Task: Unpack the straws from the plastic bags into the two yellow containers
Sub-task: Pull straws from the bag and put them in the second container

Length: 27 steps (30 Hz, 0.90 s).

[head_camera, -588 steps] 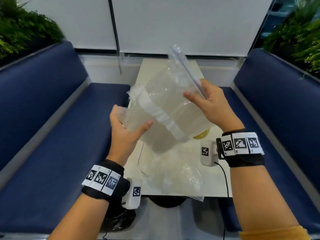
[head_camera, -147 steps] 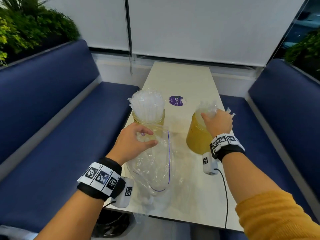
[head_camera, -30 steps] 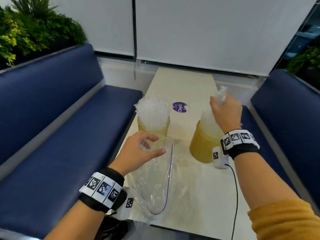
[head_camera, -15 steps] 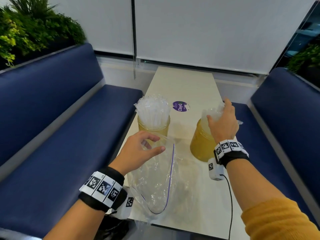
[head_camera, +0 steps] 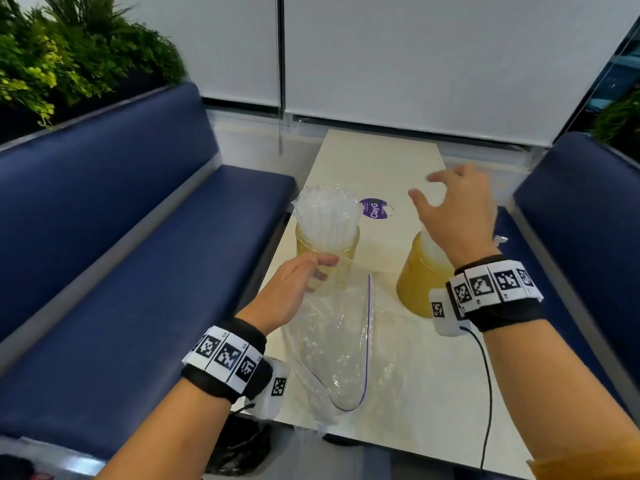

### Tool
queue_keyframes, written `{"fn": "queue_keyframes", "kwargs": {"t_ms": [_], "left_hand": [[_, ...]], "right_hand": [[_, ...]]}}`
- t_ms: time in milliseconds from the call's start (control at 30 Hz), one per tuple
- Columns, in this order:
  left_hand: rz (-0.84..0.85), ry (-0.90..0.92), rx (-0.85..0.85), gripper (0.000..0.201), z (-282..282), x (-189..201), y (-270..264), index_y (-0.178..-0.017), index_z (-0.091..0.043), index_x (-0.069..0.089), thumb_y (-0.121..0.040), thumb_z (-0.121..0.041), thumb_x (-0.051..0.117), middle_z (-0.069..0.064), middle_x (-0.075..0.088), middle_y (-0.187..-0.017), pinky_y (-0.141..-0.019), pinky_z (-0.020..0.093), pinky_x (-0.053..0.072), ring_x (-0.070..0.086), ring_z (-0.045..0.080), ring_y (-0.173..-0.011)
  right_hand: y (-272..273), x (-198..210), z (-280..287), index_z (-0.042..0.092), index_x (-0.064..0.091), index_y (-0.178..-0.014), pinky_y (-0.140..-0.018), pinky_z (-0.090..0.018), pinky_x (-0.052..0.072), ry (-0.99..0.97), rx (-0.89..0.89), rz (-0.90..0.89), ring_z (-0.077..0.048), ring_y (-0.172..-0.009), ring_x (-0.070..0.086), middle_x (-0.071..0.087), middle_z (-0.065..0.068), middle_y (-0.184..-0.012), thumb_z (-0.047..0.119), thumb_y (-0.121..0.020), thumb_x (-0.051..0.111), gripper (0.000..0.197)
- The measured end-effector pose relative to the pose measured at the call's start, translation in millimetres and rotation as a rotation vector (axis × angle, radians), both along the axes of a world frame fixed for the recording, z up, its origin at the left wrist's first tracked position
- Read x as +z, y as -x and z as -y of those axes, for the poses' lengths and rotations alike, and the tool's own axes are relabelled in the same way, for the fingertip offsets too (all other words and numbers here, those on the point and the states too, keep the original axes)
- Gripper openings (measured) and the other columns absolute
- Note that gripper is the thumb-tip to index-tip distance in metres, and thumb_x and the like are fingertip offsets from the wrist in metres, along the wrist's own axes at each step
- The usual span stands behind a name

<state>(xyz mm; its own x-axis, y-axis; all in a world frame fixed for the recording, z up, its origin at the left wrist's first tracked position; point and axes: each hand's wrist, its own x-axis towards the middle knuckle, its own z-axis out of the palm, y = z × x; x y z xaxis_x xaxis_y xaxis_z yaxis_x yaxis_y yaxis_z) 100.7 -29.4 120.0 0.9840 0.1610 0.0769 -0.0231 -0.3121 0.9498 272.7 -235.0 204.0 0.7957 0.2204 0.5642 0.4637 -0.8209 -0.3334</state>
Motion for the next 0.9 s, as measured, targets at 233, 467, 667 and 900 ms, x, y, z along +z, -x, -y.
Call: {"fn": "queue_keyframes", "kwargs": {"t_ms": [233,467,667,900], "left_hand": [[-0.014,0.070,-0.002,0.046,-5,4,-1,-0.129,-0.021,0.066,-0.110,-0.022,0.024,-0.007,0.067,-0.128,-0.094,0.025,0.050,0.061,0.008,-0.113],[-0.023,0.116,0.014,0.045,-7,2,6,-0.130,-0.020,0.065,-0.110,-0.025,0.025,-0.010,0.063,-0.132,-0.094,0.024,0.049,0.060,0.009,-0.119],[-0.042,0.256,0.059,0.041,-8,2,5,-0.136,-0.017,0.061,-0.110,-0.025,0.029,-0.003,0.064,-0.131,-0.095,0.026,0.052,0.062,0.015,-0.119],[-0.047,0.372,0.154,0.038,-7,-2,1,-0.129,-0.016,0.067,-0.108,-0.024,0.036,-0.003,0.069,-0.124,-0.097,0.034,0.053,0.066,0.017,-0.114]], "right_hand": [[99,19,-51,0.033,0.064,-0.122,-0.075,-0.024,0.056,0.654,0.725,-0.722,-0.001,-0.076,0.067,0.068,0.016,-0.099,0.049,-0.067,0.088,0.062],[135,-34,-73,0.029,0.062,-0.123,-0.083,-0.035,0.049,0.868,0.673,-0.520,-0.019,-0.103,0.061,0.063,0.006,-0.107,0.056,-0.080,0.074,0.052],[146,-51,-78,0.018,0.063,-0.124,-0.081,-0.035,0.051,0.778,0.736,-0.456,-0.026,-0.102,0.063,0.065,-0.004,-0.118,0.046,-0.087,0.070,0.047],[148,-69,-76,0.013,0.062,-0.119,-0.066,-0.031,0.039,0.642,0.733,-0.400,-0.026,-0.092,0.063,0.065,-0.006,-0.104,0.048,-0.093,0.061,0.043]]}}
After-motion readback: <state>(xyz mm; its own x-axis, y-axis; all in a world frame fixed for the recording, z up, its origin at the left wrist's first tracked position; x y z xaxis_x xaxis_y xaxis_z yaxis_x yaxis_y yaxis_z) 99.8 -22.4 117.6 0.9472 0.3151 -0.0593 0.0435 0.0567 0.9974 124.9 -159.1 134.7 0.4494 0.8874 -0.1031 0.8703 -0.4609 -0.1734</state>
